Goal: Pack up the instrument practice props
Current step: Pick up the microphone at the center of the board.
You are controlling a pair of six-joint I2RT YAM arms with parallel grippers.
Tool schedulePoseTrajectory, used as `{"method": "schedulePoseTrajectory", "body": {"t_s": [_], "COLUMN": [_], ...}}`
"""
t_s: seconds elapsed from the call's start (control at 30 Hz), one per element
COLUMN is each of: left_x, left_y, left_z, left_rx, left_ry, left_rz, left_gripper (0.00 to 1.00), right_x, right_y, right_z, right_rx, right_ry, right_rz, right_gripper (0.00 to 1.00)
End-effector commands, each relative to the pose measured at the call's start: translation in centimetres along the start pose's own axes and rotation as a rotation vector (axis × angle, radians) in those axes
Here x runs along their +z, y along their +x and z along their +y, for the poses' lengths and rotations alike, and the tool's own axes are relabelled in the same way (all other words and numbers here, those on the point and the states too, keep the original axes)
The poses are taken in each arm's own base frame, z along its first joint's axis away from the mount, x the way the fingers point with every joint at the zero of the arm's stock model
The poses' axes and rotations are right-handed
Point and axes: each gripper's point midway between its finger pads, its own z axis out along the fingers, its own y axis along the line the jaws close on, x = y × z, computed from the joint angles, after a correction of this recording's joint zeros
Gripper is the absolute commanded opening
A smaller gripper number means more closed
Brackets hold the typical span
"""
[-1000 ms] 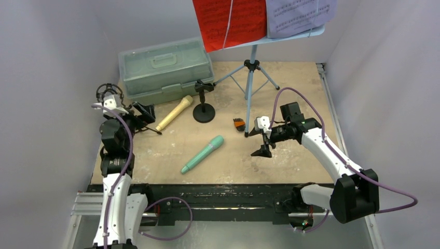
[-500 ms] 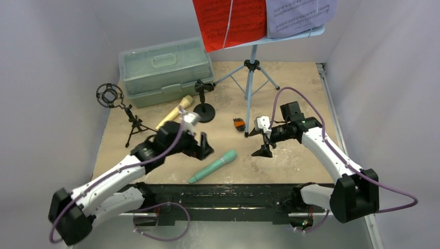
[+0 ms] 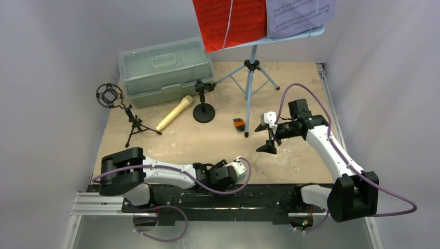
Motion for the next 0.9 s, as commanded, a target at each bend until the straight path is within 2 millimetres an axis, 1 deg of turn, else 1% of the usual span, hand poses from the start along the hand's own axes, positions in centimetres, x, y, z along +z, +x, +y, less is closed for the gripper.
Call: {"method": "schedulePoseTrajectory", "body": {"t_s": [0.0,0.03,0.1,0.17,0.2,0.27,0.33,0.4,0.47,0.53,0.57,0.63,0.67,0.7,0.8,0.87], "left_x": [0.4,0.3,-0.3,-1.6,-2.3,-3.8,-4.7,-5.6,-6.5,-7.4,-7.6,-7.9,-7.8,-7.8,-7.3,-6.4], "left_y": [-1.9,-1.9,-2.7,-4.0,-4.6,-5.6,-5.9,-5.8,-5.0,-3.9,-3.3,-2.0,-1.6,-1.6,-2.6,-3.0], "left_z": [0.8,0.9,0.9,1.2,1.6,3.4,6.0,9.8,14.8,19.1,21.0,24.3,25.5,26.6,29.2,30.8], "left_rx": [-0.018,-0.024,-0.050,-0.086,-0.106,-0.180,-0.280,-0.396,-0.516,-0.614,-0.647,-0.708,-0.735,-0.750,-0.717,-0.677], "left_ry": [-0.080,-0.082,-0.071,-0.058,-0.057,-0.063,-0.066,-0.123,-0.247,-0.357,-0.416,-0.539,-0.584,-0.615,-0.698,-0.721], "left_rz": [-0.044,-0.047,-0.085,-0.151,-0.183,-0.233,-0.254,-0.282,-0.297,-0.295,-0.287,-0.252,-0.230,-0.218,-0.240,-0.241], "left_gripper": [0.37,0.30,0.12,0.01,0.00,0.00,0.00,0.00,0.00,0.00,0.00,0.00,0.00,0.00,0.00,0.00], "right_x": [-0.5,-0.5,-0.6,-0.6,-0.6,-0.6,-0.6,-0.7,-0.7,-0.7,-0.7,-0.7,-0.7,-0.7,-0.8,-0.8], "right_y": [-1.5,-1.5,-1.5,-1.4,-1.5,-1.4,-1.3,-1.3,-1.3,-1.3,-1.3,-1.3,-1.3,-1.3,-1.4,-1.5], "right_z": [-0.2,-0.2,-0.2,-0.2,-0.2,-0.1,-0.1,-0.1,-0.1,-0.1,-0.1,-0.1,-0.1,-0.1,0.0,0.1], "right_rx": [-0.041,-0.040,-0.039,-0.038,-0.039,-0.036,-0.036,-0.037,-0.037,-0.037,-0.036,-0.035,-0.035,-0.036,-0.036,-0.038], "right_ry": [-0.002,-0.003,-0.002,-0.001,-0.001,-0.001,-0.002,-0.001,-0.001,-0.001,0.000,0.000,0.000,0.000,-0.002,-0.006], "right_rz": [-0.032,-0.031,-0.031,-0.030,-0.030,-0.029,-0.028,-0.027,-0.026,-0.026,-0.025,-0.025,-0.025,-0.025,-0.027,-0.030], "right_gripper": [0.86,0.86,0.86,0.86,0.86,0.86,0.86,0.86,0.86,0.86,0.86,0.86,0.86,0.86,0.86,0.86]}}
